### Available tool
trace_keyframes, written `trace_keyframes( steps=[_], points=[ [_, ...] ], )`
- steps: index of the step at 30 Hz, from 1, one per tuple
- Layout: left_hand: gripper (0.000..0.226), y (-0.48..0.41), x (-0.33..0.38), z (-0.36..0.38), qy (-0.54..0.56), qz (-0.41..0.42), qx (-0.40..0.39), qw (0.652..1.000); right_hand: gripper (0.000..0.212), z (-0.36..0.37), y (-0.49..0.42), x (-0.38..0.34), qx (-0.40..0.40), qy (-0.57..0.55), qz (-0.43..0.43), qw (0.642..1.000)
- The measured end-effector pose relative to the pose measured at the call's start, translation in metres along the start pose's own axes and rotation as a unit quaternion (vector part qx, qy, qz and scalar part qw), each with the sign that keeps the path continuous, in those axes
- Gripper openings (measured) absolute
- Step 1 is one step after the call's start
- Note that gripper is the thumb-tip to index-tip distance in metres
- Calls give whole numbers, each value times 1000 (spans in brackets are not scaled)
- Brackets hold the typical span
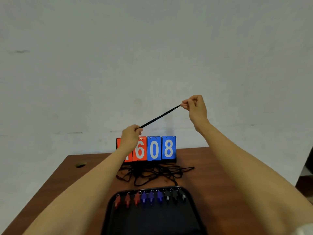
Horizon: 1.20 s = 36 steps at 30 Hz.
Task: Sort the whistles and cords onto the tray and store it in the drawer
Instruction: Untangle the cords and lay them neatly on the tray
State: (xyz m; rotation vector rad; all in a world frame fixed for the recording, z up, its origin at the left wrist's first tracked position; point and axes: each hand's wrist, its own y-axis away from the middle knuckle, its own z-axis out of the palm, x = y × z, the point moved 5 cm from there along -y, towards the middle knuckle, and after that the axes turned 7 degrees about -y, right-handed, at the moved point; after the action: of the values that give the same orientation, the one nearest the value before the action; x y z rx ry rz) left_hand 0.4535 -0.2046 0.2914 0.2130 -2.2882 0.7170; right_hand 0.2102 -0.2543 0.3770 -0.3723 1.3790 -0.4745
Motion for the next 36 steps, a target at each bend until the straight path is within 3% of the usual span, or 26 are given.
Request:
trace_keyframes(
  steps=[6,11,16,23,30,33,36],
  points=[
    [30,14,-5,-38,-106,35,23,994,25,-27,15,-4,32,29,42,998],
    [30,38,-23,-53,-149,23,10,989,10,-44,35,0,29,15,59,998],
    [29,72,-46,-56,-226,23,-47,973,14,-61,58,23,4,169,63,984],
    [29,115,-90,-47,-303,22,-134,943,11,-100,101,80,-56,371,97,922],
    [34,151,-128,-25,-428,11,-166,888,19,-132,160,126,-133,563,80,812],
    [28,166,-141,-17,-396,-23,-159,904,25,-135,180,142,-189,630,52,752],
    [16,180,-153,-14,-340,-67,-168,923,27,-138,193,154,-212,657,45,722]
  ],
)
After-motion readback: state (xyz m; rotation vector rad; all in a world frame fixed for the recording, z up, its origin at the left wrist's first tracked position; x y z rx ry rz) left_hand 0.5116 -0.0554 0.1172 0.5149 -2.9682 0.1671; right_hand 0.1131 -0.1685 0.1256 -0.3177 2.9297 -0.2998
